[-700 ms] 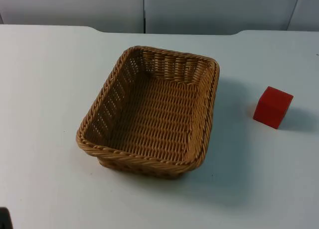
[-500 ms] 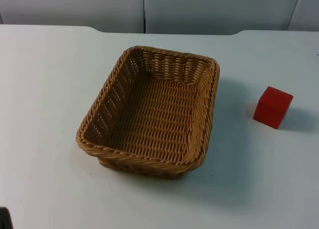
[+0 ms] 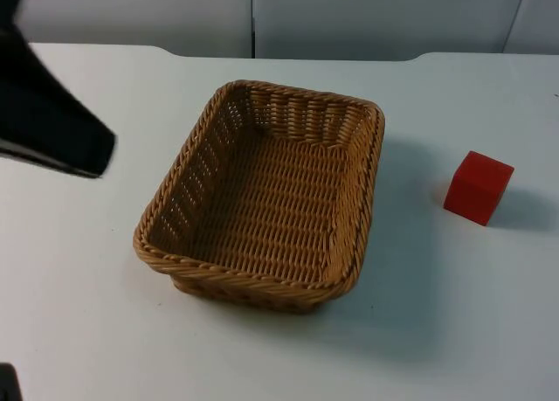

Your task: Pick up the basket with the left hand and place the cube into the basket with the right hand.

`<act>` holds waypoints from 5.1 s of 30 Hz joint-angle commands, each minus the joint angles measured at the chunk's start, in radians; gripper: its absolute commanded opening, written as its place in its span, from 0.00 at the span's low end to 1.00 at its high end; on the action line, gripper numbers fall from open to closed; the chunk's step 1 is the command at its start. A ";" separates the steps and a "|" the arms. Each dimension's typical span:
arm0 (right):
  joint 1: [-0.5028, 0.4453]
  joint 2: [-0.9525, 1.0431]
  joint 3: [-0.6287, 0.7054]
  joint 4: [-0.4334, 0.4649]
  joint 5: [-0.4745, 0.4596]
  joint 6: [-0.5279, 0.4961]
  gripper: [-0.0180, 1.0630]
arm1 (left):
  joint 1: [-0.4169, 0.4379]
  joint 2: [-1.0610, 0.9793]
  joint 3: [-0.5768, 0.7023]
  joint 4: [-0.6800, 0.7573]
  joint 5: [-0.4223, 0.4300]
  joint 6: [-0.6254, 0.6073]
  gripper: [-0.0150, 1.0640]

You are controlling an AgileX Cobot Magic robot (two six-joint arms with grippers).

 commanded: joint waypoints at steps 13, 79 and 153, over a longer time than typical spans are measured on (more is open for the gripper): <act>0.005 -0.003 0.006 -0.001 -0.006 0.003 0.01 | -0.007 0.589 -0.379 0.236 -0.224 0.086 0.67; 0.005 -0.003 0.006 -0.001 -0.006 0.003 0.01 | 0.043 0.874 -0.636 0.063 -0.151 0.036 0.01; 0.116 1.628 -0.650 -0.010 -0.047 -0.322 0.99 | 0.043 0.874 -0.636 0.067 -0.157 0.036 0.01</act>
